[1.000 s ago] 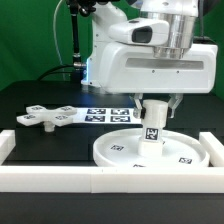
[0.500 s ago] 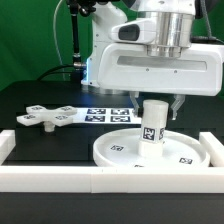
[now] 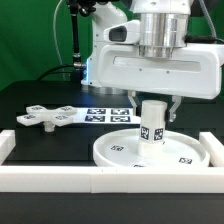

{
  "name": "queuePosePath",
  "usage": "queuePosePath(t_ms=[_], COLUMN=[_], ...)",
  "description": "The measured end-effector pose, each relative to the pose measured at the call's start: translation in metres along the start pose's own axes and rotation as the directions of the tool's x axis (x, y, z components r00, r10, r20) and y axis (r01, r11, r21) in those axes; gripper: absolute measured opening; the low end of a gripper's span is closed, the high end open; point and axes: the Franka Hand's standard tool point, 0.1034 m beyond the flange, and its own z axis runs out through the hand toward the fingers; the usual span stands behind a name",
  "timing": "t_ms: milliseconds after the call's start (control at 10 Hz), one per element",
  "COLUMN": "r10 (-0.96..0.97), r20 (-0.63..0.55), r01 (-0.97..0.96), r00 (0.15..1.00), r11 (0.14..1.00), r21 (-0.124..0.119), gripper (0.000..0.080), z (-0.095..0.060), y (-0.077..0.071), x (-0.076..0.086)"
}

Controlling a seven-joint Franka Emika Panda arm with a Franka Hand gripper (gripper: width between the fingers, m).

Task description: Assemble round table

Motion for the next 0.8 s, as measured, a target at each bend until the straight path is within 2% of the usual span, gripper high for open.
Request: queuePosePath(t_ms=[300,400,500,700,800], r10=[0.330,0.406,0.430,0.509,0.477], r20=[0.011,0.013,0.019,0.034,0.032], r01=[-0.330,-0.406,-0.430,-0.510,-0.478], r00=[0.944,0.914,0.903,0.860,0.878], r11=[0.943,0.913,0.902,0.860,0.878], r21=[0.029,0.028,0.020,0.023,0.025], gripper=[0.0409,0.0409,0.0409,0.0409,0.0409], z=[0.0007,0.0007,0.0007,0.0007,0.0008], y=[0.0007,0.0008,0.0004,0.0009,0.0010], x=[0.0010,0.0013,0.0011,0.0014,0.0014])
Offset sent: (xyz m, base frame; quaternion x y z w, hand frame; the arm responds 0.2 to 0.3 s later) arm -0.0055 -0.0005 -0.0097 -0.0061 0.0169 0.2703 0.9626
